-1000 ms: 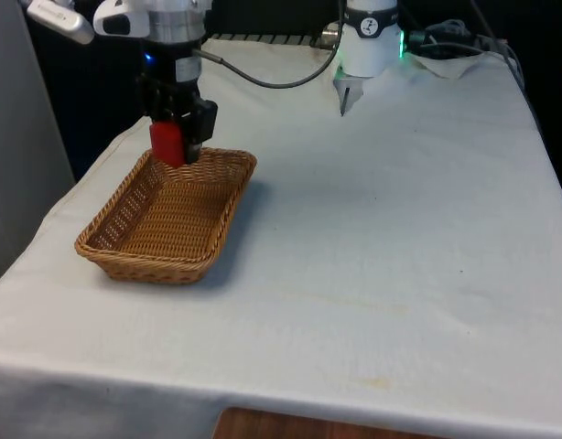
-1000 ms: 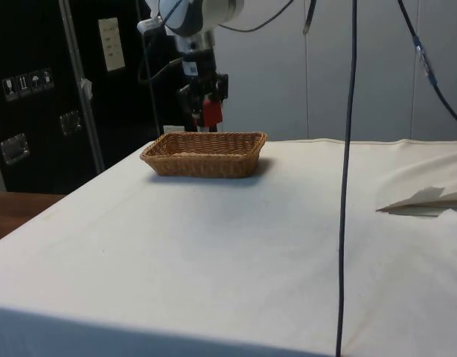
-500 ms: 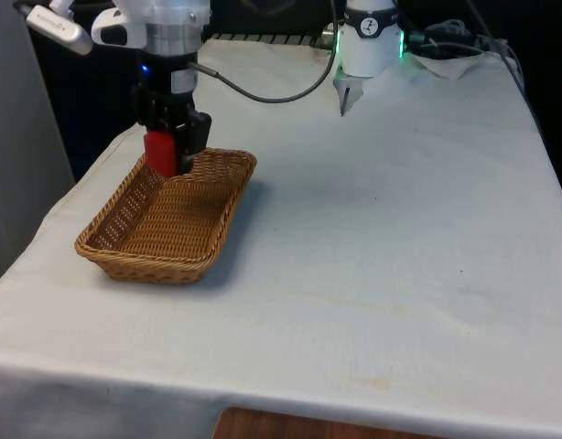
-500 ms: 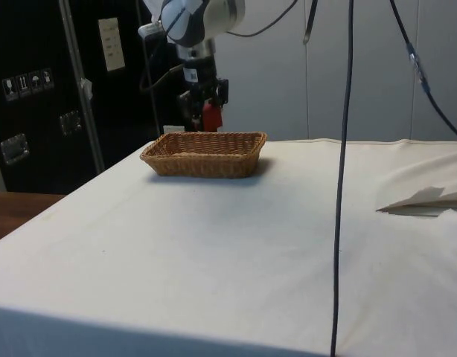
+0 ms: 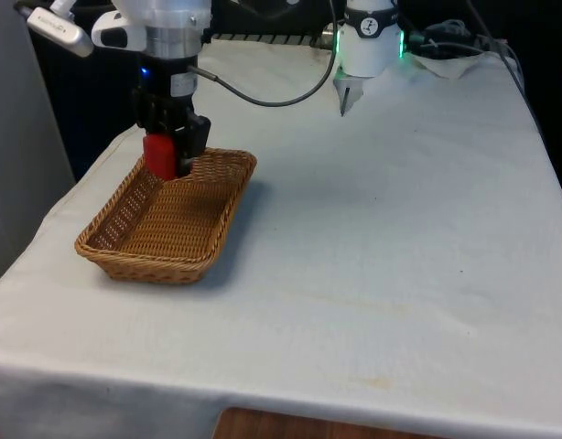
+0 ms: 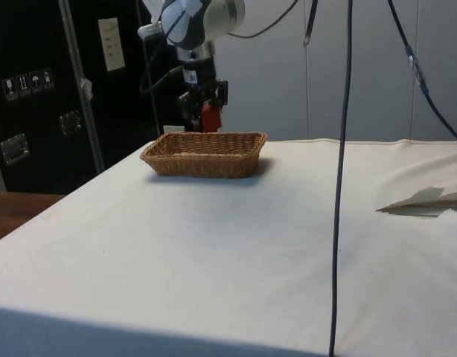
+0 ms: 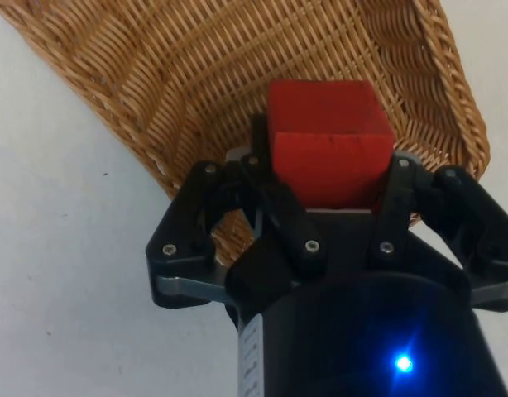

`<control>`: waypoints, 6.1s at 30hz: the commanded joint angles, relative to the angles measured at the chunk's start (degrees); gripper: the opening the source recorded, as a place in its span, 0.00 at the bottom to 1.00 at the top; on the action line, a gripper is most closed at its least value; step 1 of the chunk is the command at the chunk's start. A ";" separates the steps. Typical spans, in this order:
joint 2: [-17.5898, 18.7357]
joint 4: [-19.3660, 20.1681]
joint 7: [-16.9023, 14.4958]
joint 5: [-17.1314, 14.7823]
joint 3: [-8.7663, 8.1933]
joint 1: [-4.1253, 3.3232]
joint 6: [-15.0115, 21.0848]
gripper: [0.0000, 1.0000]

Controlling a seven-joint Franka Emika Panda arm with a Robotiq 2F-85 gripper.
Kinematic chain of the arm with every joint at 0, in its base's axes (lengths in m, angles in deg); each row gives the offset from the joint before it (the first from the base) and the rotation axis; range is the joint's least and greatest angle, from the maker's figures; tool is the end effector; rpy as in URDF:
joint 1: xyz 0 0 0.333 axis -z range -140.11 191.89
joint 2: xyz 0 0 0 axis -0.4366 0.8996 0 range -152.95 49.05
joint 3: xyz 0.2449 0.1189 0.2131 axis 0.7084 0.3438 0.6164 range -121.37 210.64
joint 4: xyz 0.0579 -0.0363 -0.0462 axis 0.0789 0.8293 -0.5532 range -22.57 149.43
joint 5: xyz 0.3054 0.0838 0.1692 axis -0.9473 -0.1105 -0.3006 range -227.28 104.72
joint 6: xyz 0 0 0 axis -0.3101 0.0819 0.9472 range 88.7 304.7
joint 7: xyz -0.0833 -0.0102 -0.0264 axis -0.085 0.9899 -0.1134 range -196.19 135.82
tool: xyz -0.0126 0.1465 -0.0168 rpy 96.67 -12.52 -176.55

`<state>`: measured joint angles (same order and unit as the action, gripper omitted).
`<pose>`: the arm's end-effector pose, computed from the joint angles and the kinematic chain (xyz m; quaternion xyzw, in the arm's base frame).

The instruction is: Pick up the cube and place it into the basket.

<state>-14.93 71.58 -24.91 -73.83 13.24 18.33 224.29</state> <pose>0.6349 -0.2222 0.2715 0.9585 -0.2706 0.0339 0.0829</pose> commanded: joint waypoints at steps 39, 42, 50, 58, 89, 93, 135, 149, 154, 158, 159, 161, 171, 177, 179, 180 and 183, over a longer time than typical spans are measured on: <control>4.24 -2.01 -1.26 -3.84 1.03 0.11 0.46 0.01; 4.87 -2.01 -2.06 -5.16 1.03 0.11 0.57 0.01; 6.07 -2.12 -3.44 -7.68 1.15 0.17 0.69 0.01; 7.28 -2.29 -5.27 -10.60 1.03 0.23 0.57 0.01; 8.37 -2.52 -6.25 -12.26 0.29 -0.11 0.23 1.00; 8.31 -2.46 -6.19 -12.20 0.23 -0.17 0.17 1.00; -0.34 -3.95 -6.02 -7.68 -3.55 -2.01 -8.88 1.00; -3.04 -5.39 -6.07 -6.07 -4.13 -2.06 -12.38 1.00; -3.55 -5.73 -6.25 -5.73 -4.07 -2.06 -13.06 1.00; -3.78 -5.79 -6.47 -5.67 -4.07 -2.23 -13.18 1.00; -3.95 -5.79 -6.59 -5.61 -4.07 -2.35 -13.24 1.00; -4.18 -5.79 -6.70 -5.61 -4.07 -2.52 -13.35 1.00; -5.27 -5.61 -7.28 -5.21 -3.78 -3.61 -14.21 1.00; -5.50 -5.56 -7.79 -5.04 -3.55 -4.30 -14.50 1.00; -5.56 -5.56 -8.14 -5.04 -3.44 -4.70 -14.67 1.00; -5.04 -6.02 -8.02 -5.27 -3.44 -4.30 -14.61 1.00; -5.56 -5.56 -8.48 -5.04 -3.32 -5.04 -14.78 1.00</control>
<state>-20.03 65.56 -33.28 -79.10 9.91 13.63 209.50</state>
